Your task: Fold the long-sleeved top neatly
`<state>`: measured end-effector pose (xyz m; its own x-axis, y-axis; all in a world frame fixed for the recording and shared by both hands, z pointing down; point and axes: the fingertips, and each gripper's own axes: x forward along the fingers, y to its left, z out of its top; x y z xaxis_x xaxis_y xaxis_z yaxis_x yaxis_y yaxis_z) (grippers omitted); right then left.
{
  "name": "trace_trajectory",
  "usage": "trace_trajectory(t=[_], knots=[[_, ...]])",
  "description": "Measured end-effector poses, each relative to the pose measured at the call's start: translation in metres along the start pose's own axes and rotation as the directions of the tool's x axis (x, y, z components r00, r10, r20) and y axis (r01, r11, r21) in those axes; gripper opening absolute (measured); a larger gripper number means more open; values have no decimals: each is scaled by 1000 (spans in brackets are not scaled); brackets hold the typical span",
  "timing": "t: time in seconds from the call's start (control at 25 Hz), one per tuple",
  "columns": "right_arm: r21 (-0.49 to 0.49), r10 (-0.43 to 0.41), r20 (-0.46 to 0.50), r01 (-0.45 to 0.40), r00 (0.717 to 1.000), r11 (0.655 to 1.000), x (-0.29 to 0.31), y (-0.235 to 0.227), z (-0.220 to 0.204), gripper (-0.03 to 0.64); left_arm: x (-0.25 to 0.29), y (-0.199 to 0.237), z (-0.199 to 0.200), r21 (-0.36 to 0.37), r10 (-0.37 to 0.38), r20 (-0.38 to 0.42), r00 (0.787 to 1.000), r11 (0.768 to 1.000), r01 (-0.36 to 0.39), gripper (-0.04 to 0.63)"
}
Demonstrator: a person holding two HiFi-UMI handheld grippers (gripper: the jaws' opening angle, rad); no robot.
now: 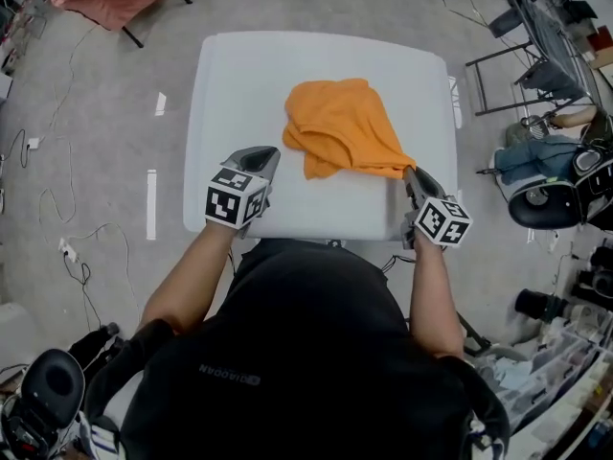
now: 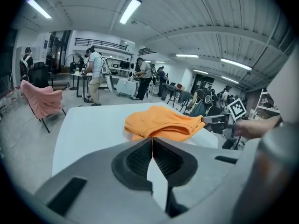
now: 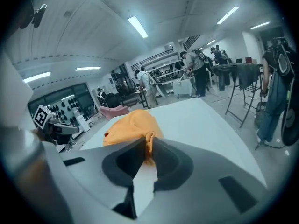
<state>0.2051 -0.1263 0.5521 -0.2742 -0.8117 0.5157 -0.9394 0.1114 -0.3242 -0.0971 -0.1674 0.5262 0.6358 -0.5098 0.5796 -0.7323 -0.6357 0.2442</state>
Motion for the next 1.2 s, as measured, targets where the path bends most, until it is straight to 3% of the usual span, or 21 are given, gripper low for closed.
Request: trace_trajectory(t=[0.12,0.24,0.4,0.68,0.84,1.04,1.12,1.2], knots=[[17,-76,-18,76,997,997,-5,-37,-8,49,3,-4,0,21,6,-4,1000,1000,-6,7],[49,-91,-74,95,993,994,-1,-63,-26,61,8,-9,1,16,8,-3,1000,1000,-8,7],[-16,-114,-175,113,978,993,10,-73,-48,95,10,-14,8,-1,0,5,1000,1000,0,6],[-24,-109,-198,107,974,994,5,-78,-60,155,18,-24,5,16,2,-16,1000,1000,-2,6],[-91,-103,-218,85,971,992,-6,-70,-62,169,20,-28,8,36,-1,-23,1000,999,2,7],[-165,-89,-165,61,982,984,-15,-44,-46,167,20,-27,8,50,-4,-31,999,999,6,7],[-259,-74,-146,34,986,965,-15,-23,-39,167,20,-27,8,50,-8,-35,999,999,10,6],[-394,-34,-139,-24,990,919,-9,6,-37,163,21,-27,8,53,-12,-37,999,999,14,7]])
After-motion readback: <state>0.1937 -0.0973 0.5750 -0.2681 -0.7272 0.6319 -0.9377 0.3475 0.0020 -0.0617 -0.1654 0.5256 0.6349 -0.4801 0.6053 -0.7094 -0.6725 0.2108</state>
